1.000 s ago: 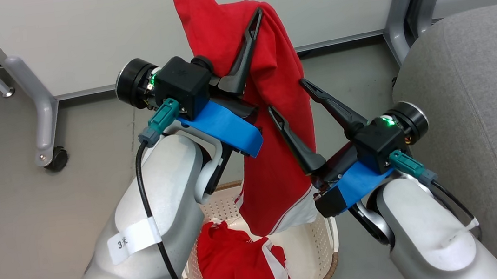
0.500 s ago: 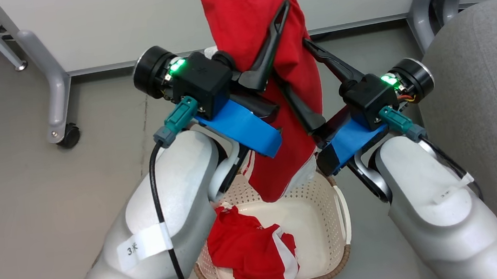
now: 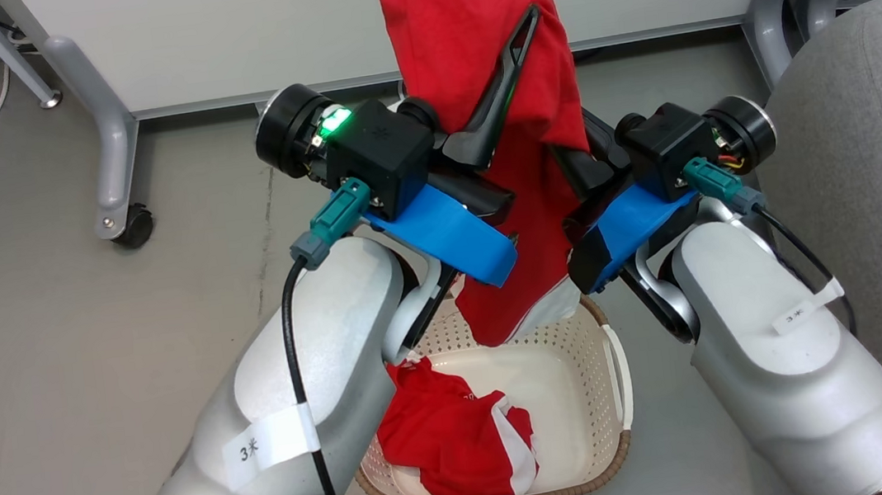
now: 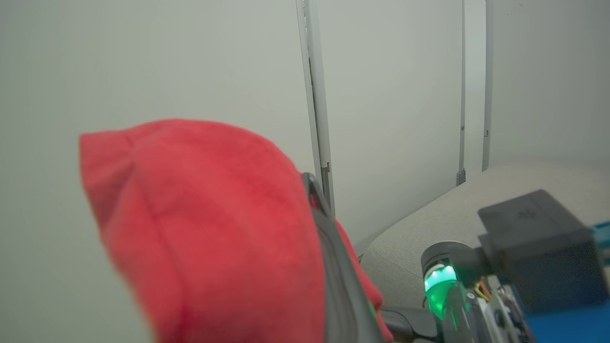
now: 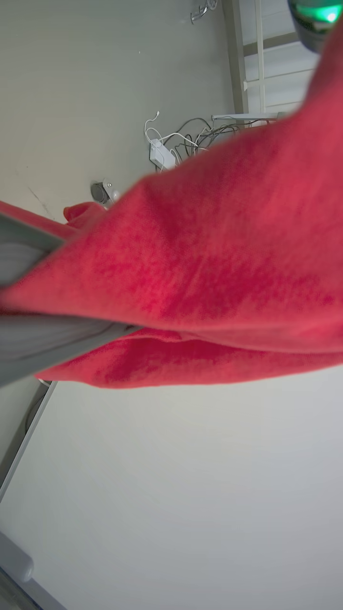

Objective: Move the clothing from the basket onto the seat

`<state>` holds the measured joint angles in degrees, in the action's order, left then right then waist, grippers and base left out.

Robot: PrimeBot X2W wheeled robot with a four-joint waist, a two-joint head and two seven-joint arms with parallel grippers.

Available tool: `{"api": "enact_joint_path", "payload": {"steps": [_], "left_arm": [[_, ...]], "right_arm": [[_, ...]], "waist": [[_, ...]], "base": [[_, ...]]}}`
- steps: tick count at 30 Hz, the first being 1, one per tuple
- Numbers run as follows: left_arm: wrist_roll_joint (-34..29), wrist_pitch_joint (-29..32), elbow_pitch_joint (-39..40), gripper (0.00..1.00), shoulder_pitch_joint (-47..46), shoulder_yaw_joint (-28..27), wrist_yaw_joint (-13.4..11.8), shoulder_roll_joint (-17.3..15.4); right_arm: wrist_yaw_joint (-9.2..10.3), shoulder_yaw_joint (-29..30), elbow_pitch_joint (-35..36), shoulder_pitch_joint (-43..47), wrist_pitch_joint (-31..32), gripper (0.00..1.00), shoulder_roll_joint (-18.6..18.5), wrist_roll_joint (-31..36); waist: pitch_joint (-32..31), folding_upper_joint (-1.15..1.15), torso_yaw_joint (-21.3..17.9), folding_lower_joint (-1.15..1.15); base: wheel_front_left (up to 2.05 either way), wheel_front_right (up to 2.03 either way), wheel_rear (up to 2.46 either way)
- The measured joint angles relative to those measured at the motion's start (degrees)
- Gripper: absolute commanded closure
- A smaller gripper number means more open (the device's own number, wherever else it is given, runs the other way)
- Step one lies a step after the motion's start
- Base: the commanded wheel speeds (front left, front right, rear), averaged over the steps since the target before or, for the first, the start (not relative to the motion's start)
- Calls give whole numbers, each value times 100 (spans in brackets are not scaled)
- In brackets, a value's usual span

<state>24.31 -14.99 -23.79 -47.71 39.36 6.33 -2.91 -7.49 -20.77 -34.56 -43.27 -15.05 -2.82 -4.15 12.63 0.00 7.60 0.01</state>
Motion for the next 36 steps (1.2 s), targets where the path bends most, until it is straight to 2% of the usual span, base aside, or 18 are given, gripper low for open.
{"api": "enact_joint_path", "payload": {"steps": [9, 10, 11, 19, 24, 36], "left_arm": [[-2, -1, -48, 100, -2, -2, -25, 1], [-3, -2, -59, 85, -2, -7, -31, 2], [-4, -5, -68, 0, -2, -16, -49, 1], [-97, -8, -125, 0, 75, -35, -70, 1], [-241, -8, -172, 0, 283, -131, -66, -1], [-557, -9, 29, 0, 752, -211, 29, -110]], "right_arm": [[0, 88, 11, 1, 1, 100, -3, -158], [0, 86, 18, 1, 1, 100, -3, -159], [0, 86, 30, 2, 1, 100, -2, -169], [0, 368, 189, 71, 1, 100, -1, -213], [0, 743, 324, 287, 1, 100, -1, -136], [0, 1781, 996, 827, 1, 100, -3, 237]], "waist": [[-12, 0, -5, 0], [-10, 0, -4, 0], [-7, 0, -3, 0], [12, 0, -2, 0], [2, 0, -89, -1], [68, 0, -573, -1]], "base": [[0, 0, 0], [0, 0, 0], [0, 0, 0], [0, 0, 0], [0, 0, 0], [0, 0, 0]]}}
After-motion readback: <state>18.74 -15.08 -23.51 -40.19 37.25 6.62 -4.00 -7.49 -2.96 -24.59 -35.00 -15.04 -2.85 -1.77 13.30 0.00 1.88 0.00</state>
